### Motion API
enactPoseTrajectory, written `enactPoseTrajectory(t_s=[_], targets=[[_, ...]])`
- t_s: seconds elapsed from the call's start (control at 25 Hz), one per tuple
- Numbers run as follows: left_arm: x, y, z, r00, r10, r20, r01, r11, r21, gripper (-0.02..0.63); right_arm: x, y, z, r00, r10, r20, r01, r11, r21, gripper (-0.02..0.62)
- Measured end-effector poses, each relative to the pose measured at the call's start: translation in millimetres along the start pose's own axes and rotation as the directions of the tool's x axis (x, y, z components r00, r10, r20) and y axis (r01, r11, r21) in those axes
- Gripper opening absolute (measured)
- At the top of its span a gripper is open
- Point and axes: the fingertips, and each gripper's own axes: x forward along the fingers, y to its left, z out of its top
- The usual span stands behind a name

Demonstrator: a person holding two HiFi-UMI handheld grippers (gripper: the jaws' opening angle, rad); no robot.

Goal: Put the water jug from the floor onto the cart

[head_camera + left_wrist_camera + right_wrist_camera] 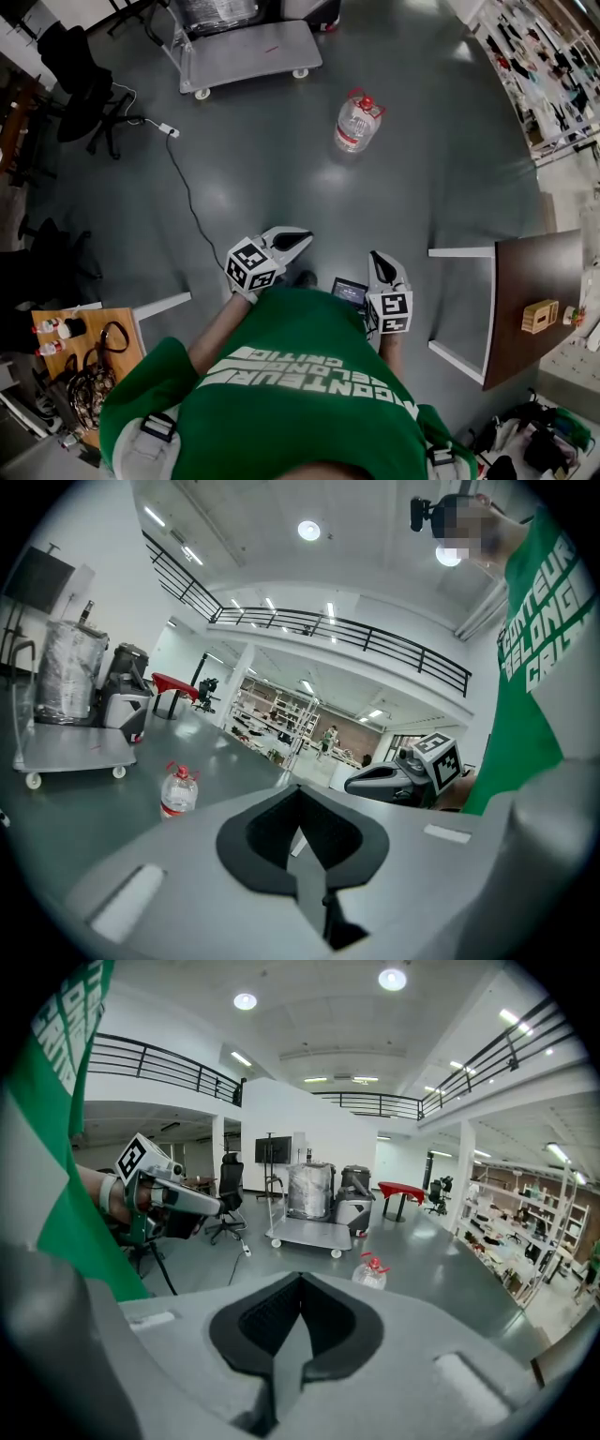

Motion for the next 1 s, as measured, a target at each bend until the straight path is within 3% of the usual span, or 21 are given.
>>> enactPoseTrajectory(t_s=[0.36,1.0], targets=[[2,14,0,1.000,-0.001,-0.016,0.001,1.000,-0.019,0.008,16,-9,11,1.000,0.003,-0.010,-0.003,1.000,-0.007,-0.008],[12,75,41,1.000,-0.003,0.010,0.004,1.000,-0.013,0.008,67,-17,57,1.000,0.014,0.010,-0.013,0.999,-0.036,-0.008]])
